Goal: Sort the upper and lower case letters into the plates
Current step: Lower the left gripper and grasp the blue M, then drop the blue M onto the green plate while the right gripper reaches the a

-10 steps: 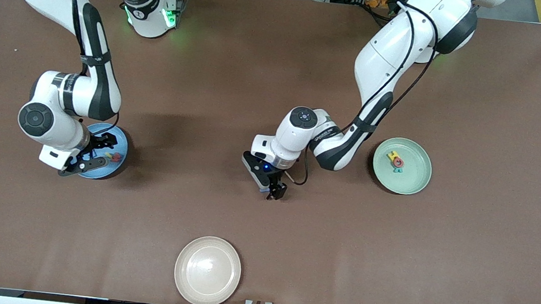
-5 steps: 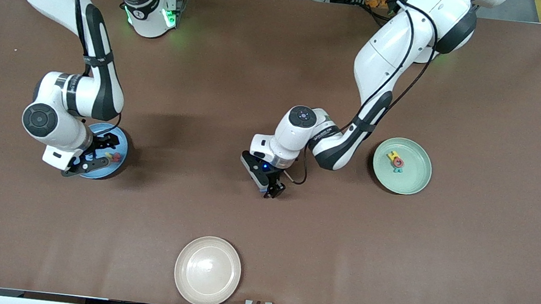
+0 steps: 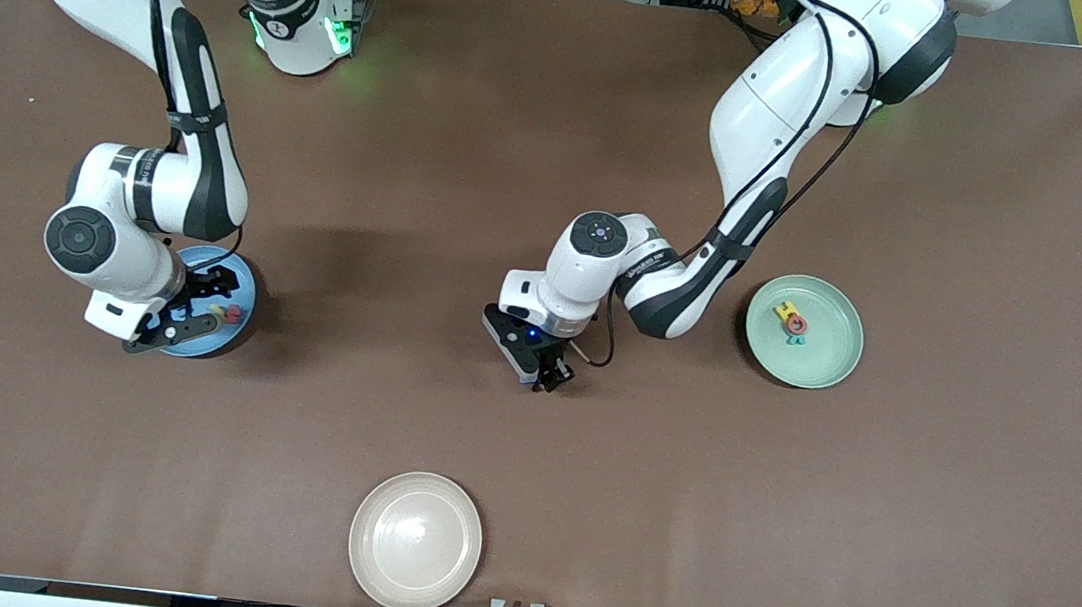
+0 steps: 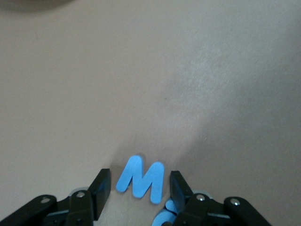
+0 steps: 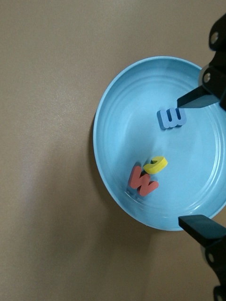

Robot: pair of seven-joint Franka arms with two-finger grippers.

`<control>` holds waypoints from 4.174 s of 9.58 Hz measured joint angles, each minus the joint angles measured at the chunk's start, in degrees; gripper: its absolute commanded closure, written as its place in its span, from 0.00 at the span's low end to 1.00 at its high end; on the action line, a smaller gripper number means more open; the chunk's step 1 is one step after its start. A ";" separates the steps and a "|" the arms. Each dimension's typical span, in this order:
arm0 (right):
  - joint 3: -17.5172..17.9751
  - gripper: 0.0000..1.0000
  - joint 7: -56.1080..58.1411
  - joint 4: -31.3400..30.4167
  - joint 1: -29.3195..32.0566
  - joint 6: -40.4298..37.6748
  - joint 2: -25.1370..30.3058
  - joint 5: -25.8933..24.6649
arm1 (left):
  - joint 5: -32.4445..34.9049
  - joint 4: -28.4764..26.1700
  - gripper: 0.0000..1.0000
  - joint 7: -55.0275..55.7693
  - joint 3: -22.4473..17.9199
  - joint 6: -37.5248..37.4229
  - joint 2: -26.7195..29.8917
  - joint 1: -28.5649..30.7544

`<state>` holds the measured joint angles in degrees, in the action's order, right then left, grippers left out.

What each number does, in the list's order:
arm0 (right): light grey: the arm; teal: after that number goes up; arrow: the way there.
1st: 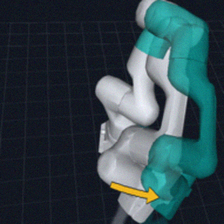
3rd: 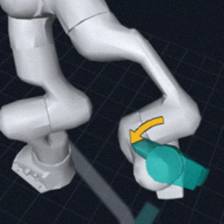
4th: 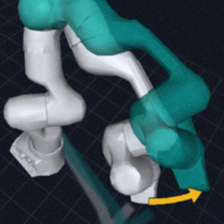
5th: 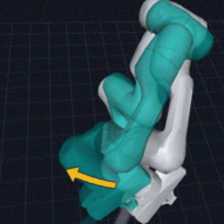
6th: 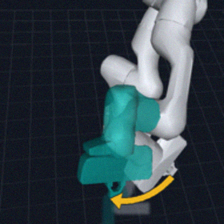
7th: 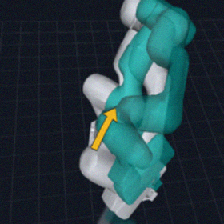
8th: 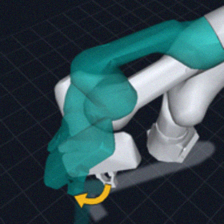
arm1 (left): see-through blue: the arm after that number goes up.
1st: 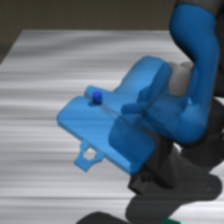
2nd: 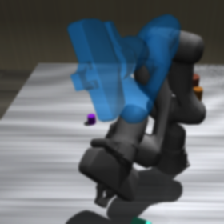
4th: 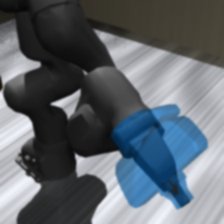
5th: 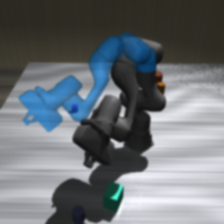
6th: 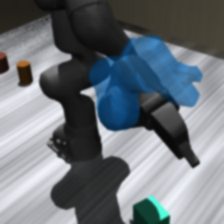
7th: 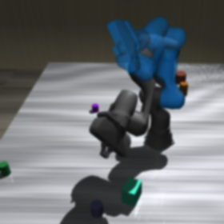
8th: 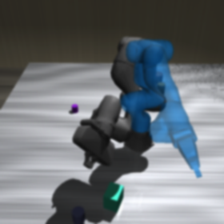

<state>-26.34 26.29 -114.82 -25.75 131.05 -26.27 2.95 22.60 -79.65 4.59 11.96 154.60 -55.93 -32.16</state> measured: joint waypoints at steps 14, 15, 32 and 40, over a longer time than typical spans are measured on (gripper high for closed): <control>0.02 0.00 0.00 0.11 -0.21 0.04 0.00 -0.02 | -0.01 0.05 0.68 2.39 -0.17 -1.07 0.28 -0.19; 0.04 0.00 0.00 0.18 -0.27 0.04 0.00 -0.02 | -0.01 0.06 0.69 2.38 -0.17 -1.08 0.28 -0.20; 11.32 0.00 -17.54 3.96 -3.25 0.47 -0.17 0.18 | -0.01 0.26 0.76 -10.85 11.01 -18.25 4.24 15.33; 25.45 0.00 -46.21 22.82 -10.03 3.55 -12.87 0.34 | -0.01 -18.87 0.76 -14.65 19.25 -29.60 20.39 32.25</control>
<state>-0.89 -19.92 -92.00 -35.78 134.60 -39.14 3.29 22.59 -98.53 -10.06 31.21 125.00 -35.53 0.10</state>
